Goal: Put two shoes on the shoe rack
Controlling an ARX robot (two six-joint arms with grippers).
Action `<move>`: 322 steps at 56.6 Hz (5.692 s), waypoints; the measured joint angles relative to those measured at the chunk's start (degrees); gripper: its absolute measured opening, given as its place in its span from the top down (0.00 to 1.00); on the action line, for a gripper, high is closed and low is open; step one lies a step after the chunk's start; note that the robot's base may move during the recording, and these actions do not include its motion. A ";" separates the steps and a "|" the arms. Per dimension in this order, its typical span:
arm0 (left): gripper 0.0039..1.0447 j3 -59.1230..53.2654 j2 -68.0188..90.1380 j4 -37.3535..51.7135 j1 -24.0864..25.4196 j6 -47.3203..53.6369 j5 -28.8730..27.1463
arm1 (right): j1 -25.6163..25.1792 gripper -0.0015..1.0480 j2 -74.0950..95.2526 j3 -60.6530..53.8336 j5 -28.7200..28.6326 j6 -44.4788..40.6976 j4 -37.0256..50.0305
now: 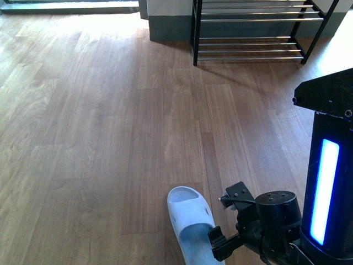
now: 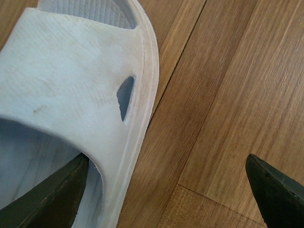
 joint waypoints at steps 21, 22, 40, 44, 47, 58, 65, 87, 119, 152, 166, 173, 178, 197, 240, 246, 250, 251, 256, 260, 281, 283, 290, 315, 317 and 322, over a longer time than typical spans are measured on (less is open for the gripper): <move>0.98 0.00 0.00 0.00 -0.02 0.00 0.00 | 0.72 0.09 0.35 -0.26 -1.51 0.09 0.68; 0.98 0.00 0.00 0.00 0.00 0.00 0.00 | 0.76 0.09 0.35 -0.28 -1.55 0.09 0.68; 0.98 0.00 0.00 0.00 -0.02 0.00 0.00 | 1.09 0.09 0.35 -0.31 -1.51 0.04 0.20; 0.98 0.00 0.00 0.00 0.00 0.00 0.00 | 1.11 0.09 0.35 -0.31 -1.29 0.02 -0.15; 0.98 0.00 0.00 0.00 0.00 0.00 0.00 | 1.16 0.09 0.35 -0.31 -1.29 0.04 -0.26; 0.98 0.00 0.00 0.00 0.00 0.00 0.00 | 1.44 0.09 0.35 -0.02 0.00 0.07 -0.55; 0.98 0.00 0.00 0.00 -0.02 0.00 0.00 | 1.44 0.09 0.35 0.11 0.22 0.07 -0.55; 0.98 0.00 0.00 0.00 -0.02 0.00 0.00 | 1.44 0.09 0.35 0.13 0.22 0.07 -0.55; 0.98 0.00 0.00 0.00 -0.02 0.00 0.00 | 2.45 0.09 6.34 11.19 0.96 2.47 -2.01; 0.98 0.00 0.00 0.00 -0.02 0.00 0.00 | 2.82 0.64 5.42 9.14 2.38 1.60 -1.66; 0.98 0.00 0.00 0.00 -0.02 0.00 0.00 | 2.93 0.94 -1.14 1.79 5.31 -0.02 2.34; 0.98 0.00 0.00 0.00 -0.02 0.00 0.00 | 3.02 0.98 -8.20 -4.31 6.01 -1.79 7.78; 0.98 0.00 0.00 0.00 0.00 0.00 0.00 | 2.89 0.98 -12.70 -8.22 6.23 -3.06 11.50; 0.98 0.00 0.00 0.00 0.00 0.00 0.00 | 2.45 0.98 -15.56 -9.94 6.21 -3.17 13.44; 0.98 0.00 0.00 0.00 0.00 0.00 0.00 | 2.40 0.98 -15.56 -9.92 6.23 -3.17 13.44; 0.98 0.00 0.00 0.00 0.00 0.00 0.00 | 2.40 0.98 -15.56 -9.92 6.23 -3.17 13.44; 0.98 0.00 0.00 0.00 0.00 0.00 0.00 | 2.40 0.98 -15.56 -9.92 6.23 -3.17 13.44; 0.98 0.00 0.00 0.00 0.00 0.00 0.00 | 2.40 0.98 -15.56 -9.92 6.23 -3.17 13.44; 0.98 0.00 0.00 0.00 -0.02 0.00 0.00 | 1.64 0.98 -17.88 -11.63 6.08 -4.39 9.42; 0.98 0.00 -0.02 0.00 -0.02 0.02 0.02 | -0.07 0.98 -26.27 -16.98 5.31 -6.05 -5.11; 0.98 0.00 -0.02 0.00 -0.02 0.02 -0.31 | 0.13 0.98 -94.97 -38.25 1.29 -7.32 -51.30; 0.98 0.00 0.00 0.00 -0.02 0.02 -0.31 | 0.59 0.98 -100.72 -38.64 1.31 -6.82 -54.14; 0.98 0.00 0.00 0.00 -0.09 0.02 0.07 | 2.69 0.98 -117.72 -39.78 2.71 -4.74 -62.47; 0.98 0.00 0.00 0.00 -0.09 0.02 -0.15 | 6.99 0.98 -134.86 -44.11 8.15 -4.50 -63.80; 0.98 0.00 -0.02 0.00 -0.09 0.02 -0.17 | 6.99 0.98 -134.86 -44.11 8.15 -4.50 -63.80; 0.98 0.00 0.00 0.00 -0.07 0.02 -0.22 | 7.04 0.98 -134.86 -44.11 8.11 -4.50 -63.80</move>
